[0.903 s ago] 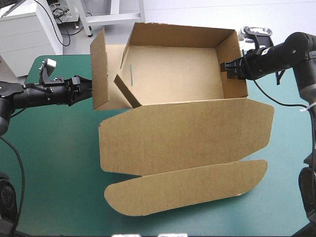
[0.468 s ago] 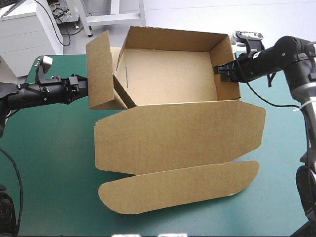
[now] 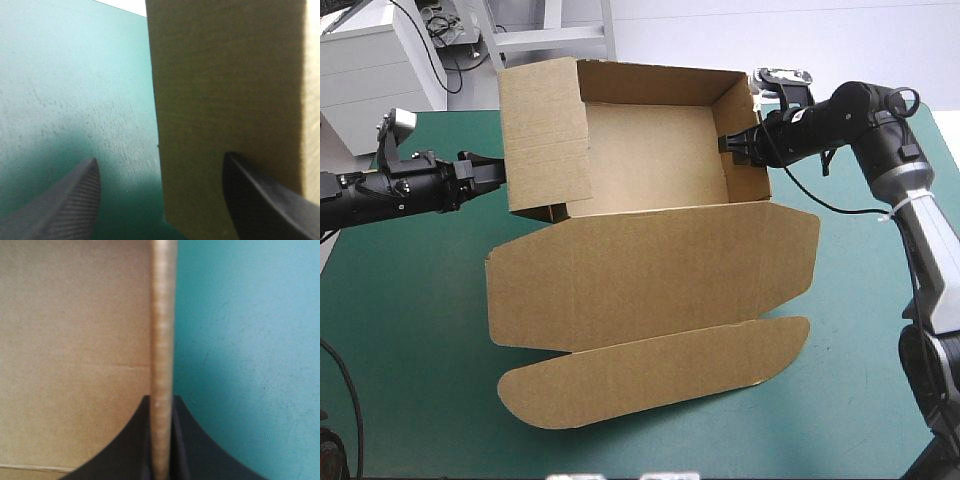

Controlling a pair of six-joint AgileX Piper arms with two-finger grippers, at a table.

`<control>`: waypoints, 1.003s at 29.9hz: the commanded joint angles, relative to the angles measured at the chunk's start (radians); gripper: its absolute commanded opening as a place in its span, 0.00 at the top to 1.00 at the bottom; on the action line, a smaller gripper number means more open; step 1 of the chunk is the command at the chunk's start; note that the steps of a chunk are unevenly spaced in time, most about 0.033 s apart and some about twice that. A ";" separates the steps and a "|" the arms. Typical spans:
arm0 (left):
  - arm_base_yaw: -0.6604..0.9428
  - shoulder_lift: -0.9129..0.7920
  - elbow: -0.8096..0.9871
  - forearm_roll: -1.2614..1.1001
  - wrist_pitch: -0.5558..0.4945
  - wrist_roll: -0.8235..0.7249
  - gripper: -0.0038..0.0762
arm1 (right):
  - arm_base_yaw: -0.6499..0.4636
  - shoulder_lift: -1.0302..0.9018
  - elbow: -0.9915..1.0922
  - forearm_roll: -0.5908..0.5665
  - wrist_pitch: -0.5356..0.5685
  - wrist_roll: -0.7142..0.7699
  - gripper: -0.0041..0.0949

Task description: Fold the box

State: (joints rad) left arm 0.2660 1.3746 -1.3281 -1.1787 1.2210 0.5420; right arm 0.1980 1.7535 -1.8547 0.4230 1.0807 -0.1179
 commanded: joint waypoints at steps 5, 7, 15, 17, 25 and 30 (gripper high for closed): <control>-0.003 -0.039 -0.025 -0.075 0.074 -0.007 0.33 | 0.053 -0.038 -0.026 0.019 -0.090 0.009 0.97; -0.003 -0.039 -0.025 -0.075 0.074 -0.007 0.33 | 0.067 -0.034 -0.026 0.002 -0.094 0.016 0.97; -0.030 -0.049 -0.025 -0.073 0.074 -0.021 0.33 | 0.084 0.014 -0.026 0.016 -0.102 0.025 0.97; -0.051 -0.050 -0.025 -0.068 0.074 -0.021 0.33 | 0.084 0.018 -0.026 0.031 -0.104 0.025 0.97; -0.110 -0.050 -0.025 -0.059 0.069 -0.021 0.33 | 0.115 0.018 -0.026 0.038 -0.112 0.025 0.97; -0.110 -0.050 -0.025 0.034 0.069 -0.036 0.33 | 0.189 0.018 -0.026 -0.090 -0.120 0.072 0.97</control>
State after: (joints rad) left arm 0.1641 1.3582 -1.3281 -1.1194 1.2266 0.5214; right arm 0.3466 1.8268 -1.8526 0.3509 1.0096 -0.0772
